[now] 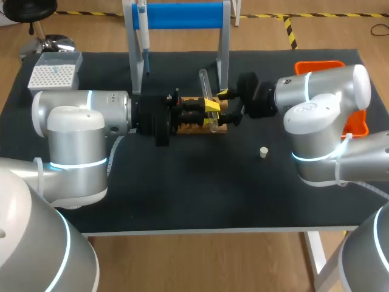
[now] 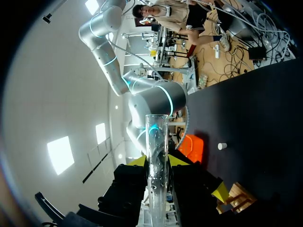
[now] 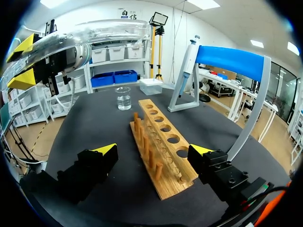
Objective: Invert the test tube, pick up the pipette, mount the tip to pipette, aspirate from beaker and dispense into the tube, eject the tip, return the pipette, and cap with the stopper.
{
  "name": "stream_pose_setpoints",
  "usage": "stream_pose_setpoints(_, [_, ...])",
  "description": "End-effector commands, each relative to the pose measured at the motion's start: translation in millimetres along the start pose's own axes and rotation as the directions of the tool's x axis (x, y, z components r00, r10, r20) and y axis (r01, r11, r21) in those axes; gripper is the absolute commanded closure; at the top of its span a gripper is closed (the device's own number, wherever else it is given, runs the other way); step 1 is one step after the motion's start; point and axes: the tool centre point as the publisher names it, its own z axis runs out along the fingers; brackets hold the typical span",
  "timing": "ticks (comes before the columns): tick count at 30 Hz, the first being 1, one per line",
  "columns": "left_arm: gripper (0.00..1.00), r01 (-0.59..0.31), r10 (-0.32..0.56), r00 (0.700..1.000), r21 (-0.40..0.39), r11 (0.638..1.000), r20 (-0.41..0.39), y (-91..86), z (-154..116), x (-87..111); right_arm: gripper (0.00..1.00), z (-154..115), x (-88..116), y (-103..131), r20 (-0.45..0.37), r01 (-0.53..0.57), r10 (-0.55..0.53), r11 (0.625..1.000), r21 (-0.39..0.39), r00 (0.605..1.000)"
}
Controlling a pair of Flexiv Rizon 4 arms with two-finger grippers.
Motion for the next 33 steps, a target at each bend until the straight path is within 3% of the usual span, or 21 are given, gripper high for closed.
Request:
stream_pose_setpoints(1, [1.0, -0.001, 0.001, 1.0, 0.0, 1.0, -0.002, 0.3, 0.8, -0.7, 0.0, -0.4, -0.2, -0.3, -0.001, 0.0, 0.0, 1.0, -0.001, 1.0])
stream_pose_setpoints(12, [1.0, -0.001, 0.001, 1.0, 0.0, 1.0, -0.002, 0.3, 0.8, -0.7, 0.0, -0.4, -0.2, -0.3, -0.001, 0.0, 0.0, 1.0, -0.001, 1.0])
stream_pose_setpoints(20, [1.0, 0.219, -0.218, 0.976, 0.056, 0.974, -0.028, 18.2, -1.8, -24.4, 0.0, -0.4, -0.2, -0.3, -0.001, 0.0, 0.0, 1.0, -0.001, 1.0])
stream_pose_setpoints(23, [1.0, 0.312, -0.309, 0.95, 0.081, 0.946, -0.05, 26.4, 0.3, -29.4, 0.0, -0.4, -0.2, -0.3, -0.001, 0.0, 0.0, 1.0, -0.001, 1.0])
stream_pose_setpoints(27, [1.0, 0.465, -0.459, 0.885, 0.098, 0.88, -0.077, 34.2, 2.3, -37.8, 0.0, -0.4, -0.2, -0.3, -0.001, 0.0, 0.0, 1.0, -0.001, 1.0])
stream_pose_setpoints(33, [1.0, 0.614, -0.61, 0.79, 0.074, 0.786, -0.065, 43.6, 3.5, -42.2, 0.0, -0.4, -0.2, -0.3, -0.001, 0.0, 0.0, 1.0, -0.001, 1.0])
